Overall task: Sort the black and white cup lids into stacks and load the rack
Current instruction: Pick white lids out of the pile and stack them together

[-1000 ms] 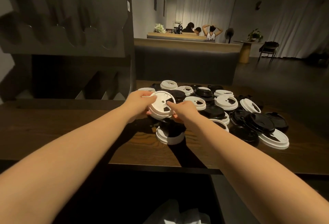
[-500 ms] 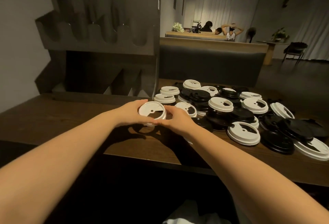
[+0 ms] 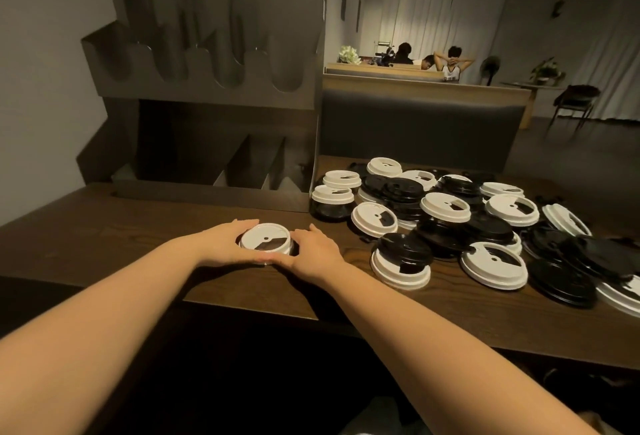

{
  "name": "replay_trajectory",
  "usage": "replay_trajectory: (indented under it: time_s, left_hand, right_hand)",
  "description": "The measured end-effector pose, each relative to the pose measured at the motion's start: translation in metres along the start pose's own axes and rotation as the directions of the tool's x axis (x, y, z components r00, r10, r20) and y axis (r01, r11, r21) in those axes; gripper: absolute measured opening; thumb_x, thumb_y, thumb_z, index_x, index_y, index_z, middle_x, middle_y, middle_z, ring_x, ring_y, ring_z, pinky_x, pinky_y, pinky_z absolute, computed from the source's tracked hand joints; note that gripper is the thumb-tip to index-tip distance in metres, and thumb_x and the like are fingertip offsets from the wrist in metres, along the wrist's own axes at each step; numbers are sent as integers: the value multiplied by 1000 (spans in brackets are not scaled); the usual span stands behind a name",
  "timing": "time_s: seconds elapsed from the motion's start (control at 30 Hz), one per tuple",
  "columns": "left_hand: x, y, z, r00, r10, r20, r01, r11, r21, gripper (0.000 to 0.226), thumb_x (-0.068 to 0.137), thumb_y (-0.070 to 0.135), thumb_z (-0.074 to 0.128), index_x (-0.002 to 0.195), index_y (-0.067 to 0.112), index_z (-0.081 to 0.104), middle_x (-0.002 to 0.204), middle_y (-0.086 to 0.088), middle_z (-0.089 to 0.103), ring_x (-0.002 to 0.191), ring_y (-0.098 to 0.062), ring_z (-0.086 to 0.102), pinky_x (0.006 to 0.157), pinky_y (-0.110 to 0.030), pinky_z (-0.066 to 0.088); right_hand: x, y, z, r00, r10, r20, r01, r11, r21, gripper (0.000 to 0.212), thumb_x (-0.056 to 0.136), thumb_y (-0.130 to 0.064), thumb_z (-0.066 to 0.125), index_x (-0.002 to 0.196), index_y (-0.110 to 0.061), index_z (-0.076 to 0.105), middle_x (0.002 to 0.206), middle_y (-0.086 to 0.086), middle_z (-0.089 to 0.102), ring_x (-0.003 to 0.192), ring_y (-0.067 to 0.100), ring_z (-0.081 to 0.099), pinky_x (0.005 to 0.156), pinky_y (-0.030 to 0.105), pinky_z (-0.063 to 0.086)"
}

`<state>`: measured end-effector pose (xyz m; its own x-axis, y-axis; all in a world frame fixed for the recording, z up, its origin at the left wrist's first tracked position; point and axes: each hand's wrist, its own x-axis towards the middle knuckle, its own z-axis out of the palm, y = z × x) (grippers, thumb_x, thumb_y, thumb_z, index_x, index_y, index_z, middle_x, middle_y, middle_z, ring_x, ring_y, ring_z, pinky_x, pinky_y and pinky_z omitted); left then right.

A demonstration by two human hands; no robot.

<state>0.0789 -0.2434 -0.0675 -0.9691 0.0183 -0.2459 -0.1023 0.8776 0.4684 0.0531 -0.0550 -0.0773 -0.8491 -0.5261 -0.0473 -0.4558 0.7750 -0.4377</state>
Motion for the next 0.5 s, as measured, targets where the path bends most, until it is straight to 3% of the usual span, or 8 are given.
replay_trajectory:
  time_s: [0.07,0.17,0.23,0.33,0.5]
  left_hand:
    - [3,1,3,997,-57,-49,60,997,54,111,68,75,60,153,33,2,162,-3,0,148,-31,9,119,-51,12]
    - [5,13,5,986,-43,-161,51,998,47,91,87,60,49,152,30,-6,161,-5,-7,147,-35,6,120,-49,6]
    - [4,24,5,972,-22,-235,27,999,17,86,89,59,45,153,30,-5,161,-4,-8,147,-36,4,118,-49,5]
    - [5,45,6,944,20,-328,-43,997,-63,86,86,63,45,153,33,0,162,-1,-5,147,-39,2,117,-52,7]
    - [9,99,22,936,123,-329,-156,985,-77,79,88,60,48,152,37,8,162,3,0,147,-35,2,117,-51,11]
  right_hand:
    - [-1,2,-1,1000,-9,12,9,1000,8,75,87,-62,51,146,-19,35,153,5,35,147,28,9,116,48,16]
    - [-3,6,-10,999,-22,-45,25,997,70,79,91,-57,49,151,-12,23,159,6,20,148,26,2,117,44,12]
    - [-8,9,-22,991,-39,-125,51,995,88,78,91,-55,51,151,-12,24,159,7,19,148,24,3,117,42,13]
    - [-18,19,-44,971,-43,-237,64,995,80,67,90,-50,56,143,-13,39,151,10,34,145,26,17,113,41,25]
    - [-35,68,-80,951,145,-273,-142,989,31,76,87,-59,54,146,-14,37,153,7,35,147,24,13,115,43,23]
